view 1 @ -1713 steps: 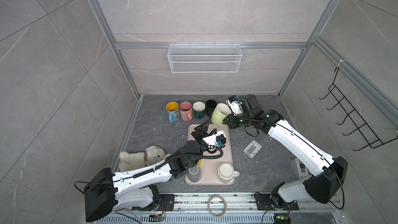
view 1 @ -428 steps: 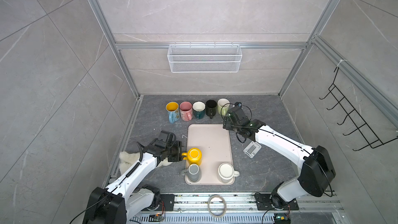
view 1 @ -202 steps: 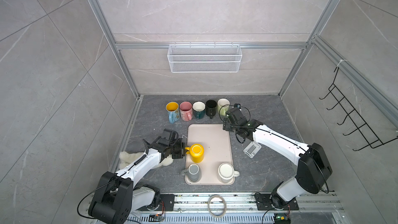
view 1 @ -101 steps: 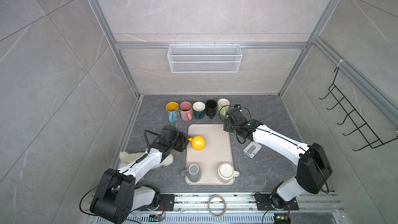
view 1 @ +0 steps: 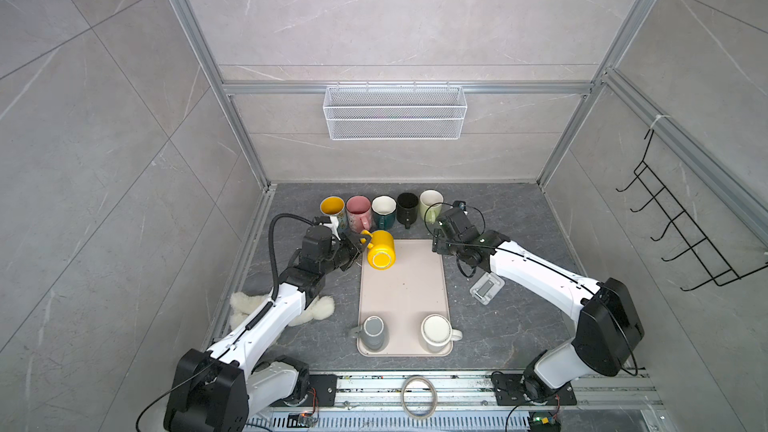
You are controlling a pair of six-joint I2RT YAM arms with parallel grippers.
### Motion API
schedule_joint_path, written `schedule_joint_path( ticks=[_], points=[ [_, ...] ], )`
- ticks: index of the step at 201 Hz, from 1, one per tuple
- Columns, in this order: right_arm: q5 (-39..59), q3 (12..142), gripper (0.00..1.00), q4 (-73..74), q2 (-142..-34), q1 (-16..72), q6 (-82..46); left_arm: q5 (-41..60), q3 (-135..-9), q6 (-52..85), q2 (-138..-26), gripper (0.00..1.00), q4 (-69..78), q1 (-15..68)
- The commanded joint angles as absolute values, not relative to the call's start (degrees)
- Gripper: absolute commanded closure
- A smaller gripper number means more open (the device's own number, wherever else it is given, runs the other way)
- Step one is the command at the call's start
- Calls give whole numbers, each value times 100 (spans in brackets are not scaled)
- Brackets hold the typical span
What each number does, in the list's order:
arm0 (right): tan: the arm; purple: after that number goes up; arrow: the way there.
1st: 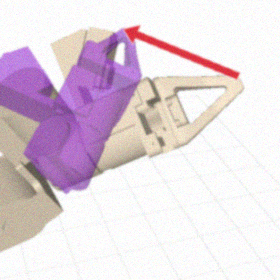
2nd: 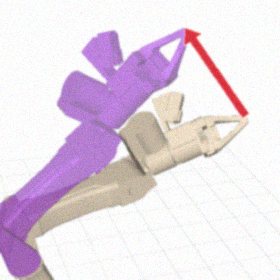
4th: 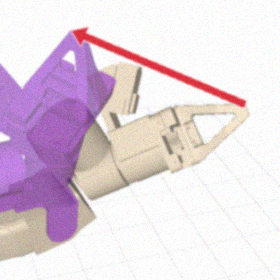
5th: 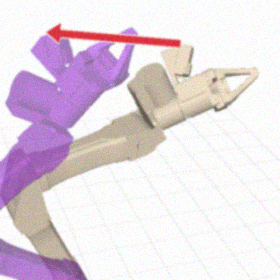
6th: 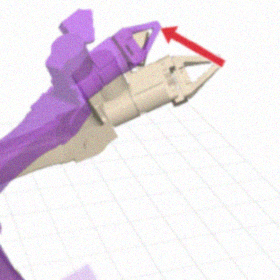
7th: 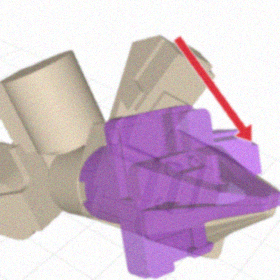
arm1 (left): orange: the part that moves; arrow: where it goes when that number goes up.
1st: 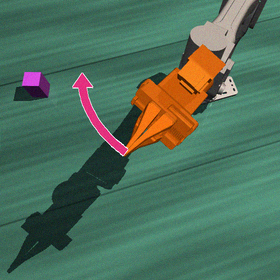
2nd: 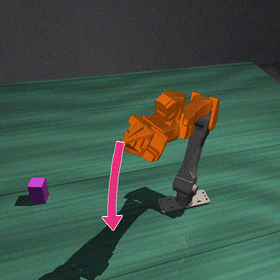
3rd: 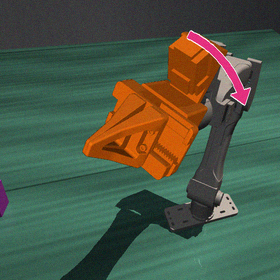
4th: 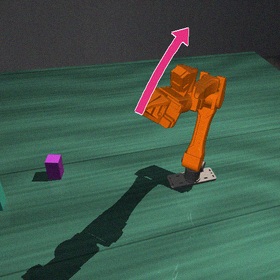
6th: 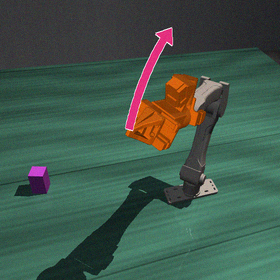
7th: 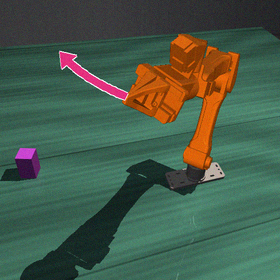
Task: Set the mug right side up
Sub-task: 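Lift and tilt the yellow mug upright with the left gripper, then raise the yellow mug toward the right gripper while the right gripper reaches for its handle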
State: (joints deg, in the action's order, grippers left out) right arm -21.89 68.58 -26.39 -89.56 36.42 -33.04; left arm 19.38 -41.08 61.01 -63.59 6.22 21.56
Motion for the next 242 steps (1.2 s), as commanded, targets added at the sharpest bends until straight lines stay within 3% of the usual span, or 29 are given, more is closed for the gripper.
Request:
schedule_joint_path(
  ticks=[1, 74, 135, 209, 242],
  points=[
    [-2235, 6985, 25, -2805, -8776, 3683, -3322, 2206, -4197, 4931, -5751, 100, 1336, 2227],
    [-2146, 7063, 26, -2908, -8658, 3691, -3330, 1985, -3890, 2743, -4585, 100, 1346, 2956],
    [-1639, 7212, 31, -2981, -8347, 3697, -3207, 832, -3635, 1290, -3927, 100, 1361, 3768],
    [-26, 7741, 57, -2975, -8066, 3694, -3007, -832, -3583, -371, -4067, 100, 1715, 4485],
    [860, 8079, 60, -2923, -8164, 3661, -3016, -1451, -3741, -1213, -4513, 100, 2091, 4755]
  ],
)
